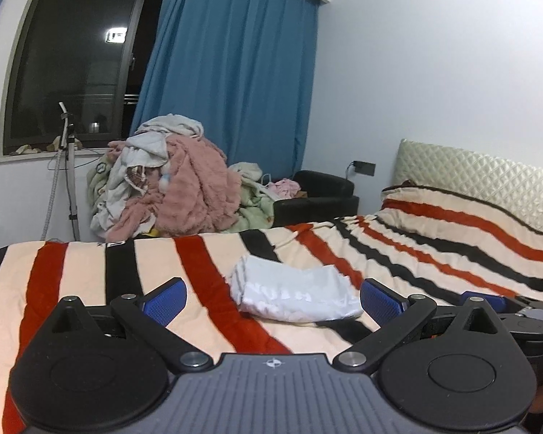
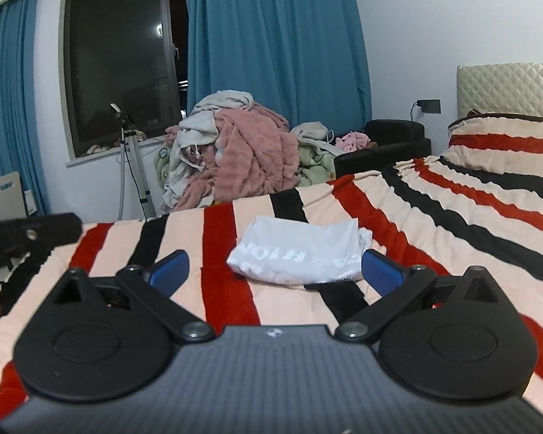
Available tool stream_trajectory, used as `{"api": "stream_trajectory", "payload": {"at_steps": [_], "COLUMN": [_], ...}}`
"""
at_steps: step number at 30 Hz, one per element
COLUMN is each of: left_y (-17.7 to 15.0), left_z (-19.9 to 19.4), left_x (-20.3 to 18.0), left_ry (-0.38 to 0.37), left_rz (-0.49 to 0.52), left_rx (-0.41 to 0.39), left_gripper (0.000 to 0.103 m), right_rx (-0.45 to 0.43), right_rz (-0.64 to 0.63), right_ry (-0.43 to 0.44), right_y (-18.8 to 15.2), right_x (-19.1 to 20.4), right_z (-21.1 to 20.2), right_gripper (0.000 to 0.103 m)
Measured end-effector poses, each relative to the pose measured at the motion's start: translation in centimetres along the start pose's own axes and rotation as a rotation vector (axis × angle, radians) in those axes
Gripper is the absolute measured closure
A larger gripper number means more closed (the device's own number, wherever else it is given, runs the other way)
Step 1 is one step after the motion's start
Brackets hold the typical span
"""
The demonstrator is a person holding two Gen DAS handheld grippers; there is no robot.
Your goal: Fold clothes
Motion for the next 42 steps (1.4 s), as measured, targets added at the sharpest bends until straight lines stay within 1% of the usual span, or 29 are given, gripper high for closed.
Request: {"api": "stream_trajectory", "payload": {"at_steps": [4, 8, 12, 15, 19, 29, 33, 36, 42], "left_y": [-1.1, -2.4, -3.2, -3.6, -3.9, -4.5, -4.5, -4.4, -4.3], "left_z": [0.0, 0.3, -0.1, -0.2, -0.1, 0.6, 0.6, 0.6, 0.5], "left_x": [1.0, 2.2, 2.9, 2.9, 2.3, 1.5, 1.0, 0.9, 1.1], "left_ry": [0.022, 0.042, 0.063, 0.074, 0.083, 0.091, 0.095, 0.115, 0.114], "left_rz": [-0.005, -0.03, -0.055, -0.055, -0.031, -0.014, 0.001, 0.009, 0.0], "left_rx": [0.003, 0.03, 0.027, 0.029, 0.024, 0.041, 0.039, 0.032, 0.022], "left_gripper": [0.0, 0.0, 0.0, 0.0, 0.0, 0.0, 0.0, 0.0, 0.0], "right_rx": [-0.01, -0.028, -0.045, -0.059, -0.076, -0.057, -0.054, -0.051, -0.043], "right_rz": [-0.024, -0.029, -0.032, -0.035, -0.038, -0.003, -0.011, -0.014, -0.012], "right_ry": [-0.015, -0.017, -0.018, -0.019, -0.021, -0.014, -0.017, -0.019, -0.018], "right_y": [-0.7, -1.1, -1.5, -1.8, -2.2, -2.3, -2.4, -2.5, -2.5], "right_x": [0.9, 1.1, 1.2, 1.3, 1.4, 0.9, 1.1, 1.2, 1.2], "right_z": [0.3, 0.1, -0.1, -0.3, -0.6, -0.1, 0.0, 0.0, 0.1], "right_gripper": [0.0, 0.0, 0.0, 0.0, 0.0, 0.0, 0.0, 0.0, 0.0]}}
Point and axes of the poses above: each gripper's, at about its wrist camera, not at the fingertips, and z roughly the way its jaws point, x to its left, y to its top, the point moved 1 cm from there along z, roughly the way its jaws point, and after that the axes turned 9 degrees about -y, right-handed, at the moved point
